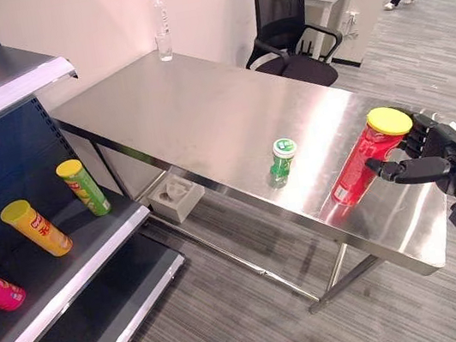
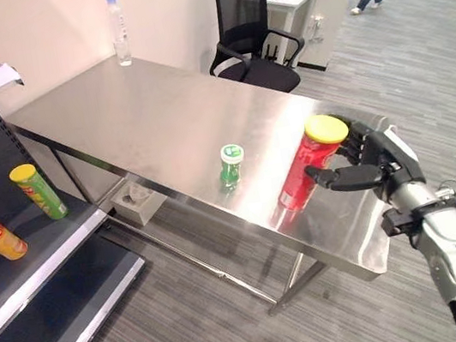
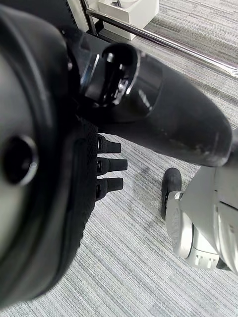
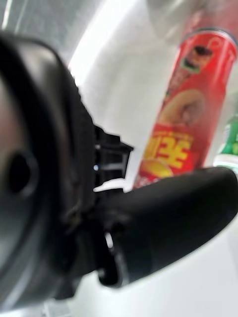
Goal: Put the goods on the table back onto the shelves and tidy them up.
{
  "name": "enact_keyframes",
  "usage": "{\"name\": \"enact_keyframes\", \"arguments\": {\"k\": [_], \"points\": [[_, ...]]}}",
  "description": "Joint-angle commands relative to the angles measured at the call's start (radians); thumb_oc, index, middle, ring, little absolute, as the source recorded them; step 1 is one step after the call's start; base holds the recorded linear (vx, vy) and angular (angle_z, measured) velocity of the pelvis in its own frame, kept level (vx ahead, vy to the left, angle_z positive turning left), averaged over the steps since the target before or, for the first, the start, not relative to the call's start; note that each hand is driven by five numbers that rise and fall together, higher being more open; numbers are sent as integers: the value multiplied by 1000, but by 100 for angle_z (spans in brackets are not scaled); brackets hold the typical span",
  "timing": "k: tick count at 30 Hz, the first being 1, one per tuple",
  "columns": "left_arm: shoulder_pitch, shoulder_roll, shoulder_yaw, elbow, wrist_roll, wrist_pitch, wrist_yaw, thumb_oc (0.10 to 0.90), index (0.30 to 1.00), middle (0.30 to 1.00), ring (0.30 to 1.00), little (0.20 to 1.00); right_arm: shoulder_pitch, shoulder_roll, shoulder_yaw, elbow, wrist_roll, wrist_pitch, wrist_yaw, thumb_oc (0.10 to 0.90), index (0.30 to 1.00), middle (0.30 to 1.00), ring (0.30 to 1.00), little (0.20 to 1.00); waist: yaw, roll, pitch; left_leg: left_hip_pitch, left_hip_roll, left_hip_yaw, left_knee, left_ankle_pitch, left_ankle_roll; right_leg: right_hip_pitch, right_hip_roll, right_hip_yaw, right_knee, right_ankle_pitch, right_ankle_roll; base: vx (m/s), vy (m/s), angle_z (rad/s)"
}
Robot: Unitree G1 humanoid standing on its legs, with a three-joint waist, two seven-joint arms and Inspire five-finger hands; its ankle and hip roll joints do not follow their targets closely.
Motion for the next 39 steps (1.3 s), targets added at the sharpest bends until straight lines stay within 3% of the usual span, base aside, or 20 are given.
{"name": "enact_keyframes", "arguments": {"k": [1,14,31,39], "points": [[-42,11,-35,16,-3,-10,-18,800,900,900,900,900,-120,-38,-61,-64,25,-87,-32,400,300,300,300,300,52,16,-39,80,55,40,8,-152,-63,-29,-22,-10,7,2,89,0,0,0],[-36,14,-37,10,1,-13,-11,800,900,900,900,900,-182,-39,-78,-124,46,-127,-65,400,300,300,300,300,65,11,-45,71,49,31,8,-143,-61,-33,-25,-22,7,10,90,1,0,1],[-33,10,-31,9,6,-10,-5,800,900,900,900,900,-186,-29,-88,-155,27,-134,-82,400,300,300,300,300,71,12,-46,76,51,25,8,-155,-61,-27,-24,-28,7,1,91,-1,0,0],[-41,17,-38,-7,1,-13,0,800,900,900,900,900,-289,7,-51,-205,1,-181,-148,400,300,300,300,300,99,12,-53,65,28,9,8,-145,-38,-37,-53,-27,20,20,106,-20,51,1]]}}
